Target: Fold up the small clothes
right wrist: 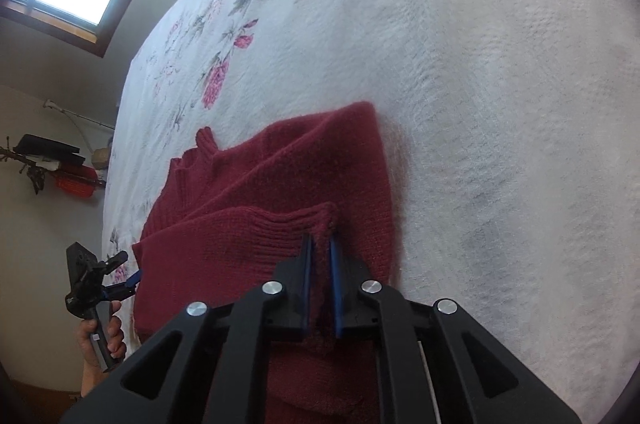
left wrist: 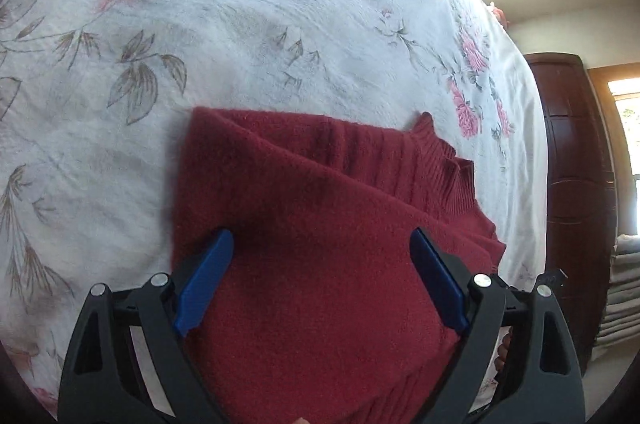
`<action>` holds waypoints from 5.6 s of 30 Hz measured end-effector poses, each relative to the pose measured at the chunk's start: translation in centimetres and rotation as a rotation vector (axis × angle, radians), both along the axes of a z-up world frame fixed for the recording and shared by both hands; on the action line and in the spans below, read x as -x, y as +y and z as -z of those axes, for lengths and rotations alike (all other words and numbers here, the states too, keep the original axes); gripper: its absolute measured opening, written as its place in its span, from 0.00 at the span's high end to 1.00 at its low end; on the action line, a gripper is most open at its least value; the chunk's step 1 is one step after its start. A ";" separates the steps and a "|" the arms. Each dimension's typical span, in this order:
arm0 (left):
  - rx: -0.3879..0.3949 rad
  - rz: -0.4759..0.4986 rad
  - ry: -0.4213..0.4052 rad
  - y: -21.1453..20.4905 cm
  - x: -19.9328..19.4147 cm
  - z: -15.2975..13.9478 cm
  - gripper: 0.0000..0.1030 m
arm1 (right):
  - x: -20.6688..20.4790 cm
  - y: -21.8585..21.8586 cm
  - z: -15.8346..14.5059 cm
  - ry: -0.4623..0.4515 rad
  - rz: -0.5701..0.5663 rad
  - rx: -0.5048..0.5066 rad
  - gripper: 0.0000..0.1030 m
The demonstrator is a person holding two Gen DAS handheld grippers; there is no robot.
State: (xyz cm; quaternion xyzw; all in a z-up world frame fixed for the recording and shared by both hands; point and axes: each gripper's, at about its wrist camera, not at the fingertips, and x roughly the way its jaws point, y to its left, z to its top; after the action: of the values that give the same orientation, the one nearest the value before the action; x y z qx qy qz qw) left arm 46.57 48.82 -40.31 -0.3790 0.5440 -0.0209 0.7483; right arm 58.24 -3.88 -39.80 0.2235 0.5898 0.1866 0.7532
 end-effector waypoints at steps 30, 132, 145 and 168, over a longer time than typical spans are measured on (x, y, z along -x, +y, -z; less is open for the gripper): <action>0.070 0.115 -0.113 -1.9 14.0 -5.7 0.12 | 10.0 -2.9 -2.5 0.013 -0.089 -0.137 0.64; 0.511 -0.307 0.068 4.3 16.5 0.6 0.78 | 9.5 -5.5 0.2 0.222 0.078 -0.211 0.88; 0.089 0.006 0.052 2.0 14.5 -2.7 0.34 | 9.4 -5.2 -3.8 0.074 -0.106 -0.039 0.61; -0.162 0.112 -0.165 -2.3 15.9 -10.0 0.93 | 13.3 -3.3 -7.4 -0.122 -0.170 0.072 0.94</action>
State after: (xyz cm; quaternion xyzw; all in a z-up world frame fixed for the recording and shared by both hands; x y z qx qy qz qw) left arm 30.66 46.55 -30.32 -0.2833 0.5008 -0.0495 0.8164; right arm 44.99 -7.19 -32.43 0.1338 0.5661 0.2418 0.7767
